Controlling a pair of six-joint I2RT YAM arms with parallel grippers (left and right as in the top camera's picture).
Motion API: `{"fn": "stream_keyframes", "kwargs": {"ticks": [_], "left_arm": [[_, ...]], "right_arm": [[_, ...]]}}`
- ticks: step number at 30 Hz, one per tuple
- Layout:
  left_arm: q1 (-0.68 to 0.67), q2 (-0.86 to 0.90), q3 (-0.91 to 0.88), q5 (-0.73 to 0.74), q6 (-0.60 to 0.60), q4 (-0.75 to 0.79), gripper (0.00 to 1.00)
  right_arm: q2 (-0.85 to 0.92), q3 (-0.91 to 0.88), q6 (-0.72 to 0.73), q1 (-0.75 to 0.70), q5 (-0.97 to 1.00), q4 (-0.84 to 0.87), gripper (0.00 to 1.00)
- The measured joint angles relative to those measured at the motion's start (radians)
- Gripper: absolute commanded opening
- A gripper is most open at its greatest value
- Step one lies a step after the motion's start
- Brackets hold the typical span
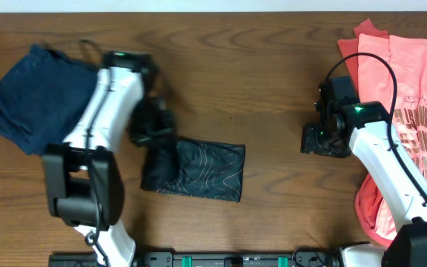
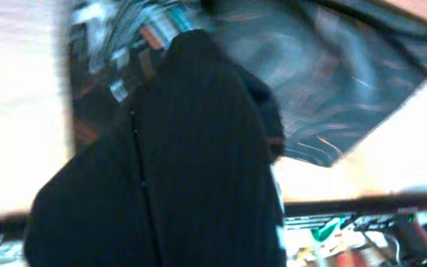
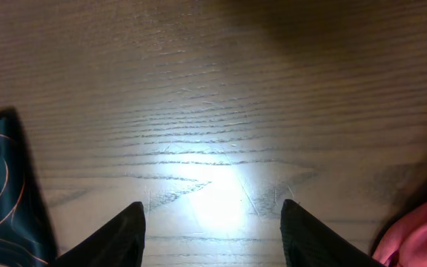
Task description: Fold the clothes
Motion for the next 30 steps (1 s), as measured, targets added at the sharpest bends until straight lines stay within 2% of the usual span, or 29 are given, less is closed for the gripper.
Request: {"fn": "stream_keyframes", "kwargs": {"ticks": [5, 8, 9, 11, 13, 18, 21, 24, 27, 30], "left_arm": [[-0.173, 0.000, 0.000, 0.038, -0.052, 0.070, 0.07], [-0.257, 0.000, 0.000, 0.046, -0.084, 0.109, 0.17], [-0.275, 0.000, 0.000, 0.049, -0.094, 0.117, 0.34], [-0.315, 0.000, 0.000, 0.055, -0.115, 0.141, 0.54], [-0.352, 0.000, 0.000, 0.062, -0.131, 0.165, 0.58], [-0.389, -0.001, 0.001, 0.122, -0.113, 0.193, 0.58], [-0.359, -0.018, 0.008, 0.139, -0.079, 0.171, 0.58], [-0.265, -0.084, 0.016, 0.114, -0.060, 0.143, 0.58], [-0.096, -0.189, 0.026, 0.081, -0.047, 0.124, 0.59], [0.063, -0.260, 0.040, 0.058, -0.043, 0.118, 0.59]], "right_arm": [[0.000, 0.000, -0.002, 0.000, 0.000, 0.000, 0.57], [0.000, 0.000, -0.004, 0.000, 0.000, 0.000, 0.57], [0.000, 0.000, -0.006, 0.000, 0.000, 0.000, 0.57], [0.000, 0.000, -0.006, 0.000, 0.000, 0.000, 0.58], [0.000, 0.000, -0.007, 0.000, 0.000, 0.000, 0.59], [0.000, 0.000, -0.024, 0.000, -0.029, 0.000, 0.60], [0.000, 0.000, -0.068, 0.000, -0.082, 0.002, 0.60], [0.000, 0.000, -0.144, 0.004, -0.169, 0.003, 0.61], [0.000, 0.000, -0.213, 0.043, -0.249, 0.005, 0.68], [0.004, 0.000, -0.248, 0.124, -0.293, 0.016, 0.69]]}}
